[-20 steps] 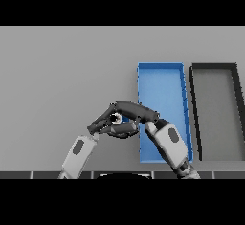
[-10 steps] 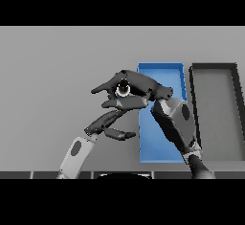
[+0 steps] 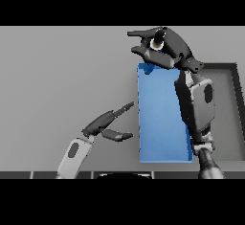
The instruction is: Pick up the blue pipe and place it into the blue bin.
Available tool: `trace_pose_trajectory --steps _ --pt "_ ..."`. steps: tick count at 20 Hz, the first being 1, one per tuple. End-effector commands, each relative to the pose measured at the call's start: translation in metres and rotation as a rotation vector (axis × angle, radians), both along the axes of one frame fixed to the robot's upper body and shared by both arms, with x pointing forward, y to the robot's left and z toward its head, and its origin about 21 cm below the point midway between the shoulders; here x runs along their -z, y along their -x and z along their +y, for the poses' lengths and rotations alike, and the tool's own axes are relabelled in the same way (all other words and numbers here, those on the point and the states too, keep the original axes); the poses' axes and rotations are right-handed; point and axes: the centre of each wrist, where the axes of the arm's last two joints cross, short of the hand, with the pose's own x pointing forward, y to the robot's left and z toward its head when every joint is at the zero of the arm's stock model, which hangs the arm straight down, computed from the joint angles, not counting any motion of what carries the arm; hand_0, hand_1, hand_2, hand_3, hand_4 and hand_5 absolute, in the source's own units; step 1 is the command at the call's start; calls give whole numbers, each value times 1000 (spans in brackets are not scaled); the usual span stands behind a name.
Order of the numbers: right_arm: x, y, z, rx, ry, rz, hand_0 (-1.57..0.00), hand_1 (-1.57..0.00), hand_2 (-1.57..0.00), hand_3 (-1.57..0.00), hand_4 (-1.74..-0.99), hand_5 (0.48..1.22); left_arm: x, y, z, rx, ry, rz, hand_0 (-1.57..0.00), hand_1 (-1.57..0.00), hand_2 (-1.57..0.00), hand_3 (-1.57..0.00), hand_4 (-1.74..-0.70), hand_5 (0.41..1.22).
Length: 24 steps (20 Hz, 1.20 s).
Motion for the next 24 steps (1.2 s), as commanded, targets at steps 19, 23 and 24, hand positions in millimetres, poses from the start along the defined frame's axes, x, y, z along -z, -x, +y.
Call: trace_pose_trajectory --steps 19,23,24 --pt "161 -8 -76 506 294 572 -1571 -1571 -1571 -1571 -1497 1221 4 -2 2 -21 -11 -54 1 1 1 1 -923 476" --pt "180 -10 -77 528 332 716 -1571 -1571 -1571 -643 -1641 1221 5 -4 -4 -21 -24 -50 1 1 1 1 -920 484" --pt "183 -10 -78 539 336 753 -1571 -1571 -1571 -514 -1661 1221 3 -5 -2 -25 -14 -62 1 1 1 1 -919 486"
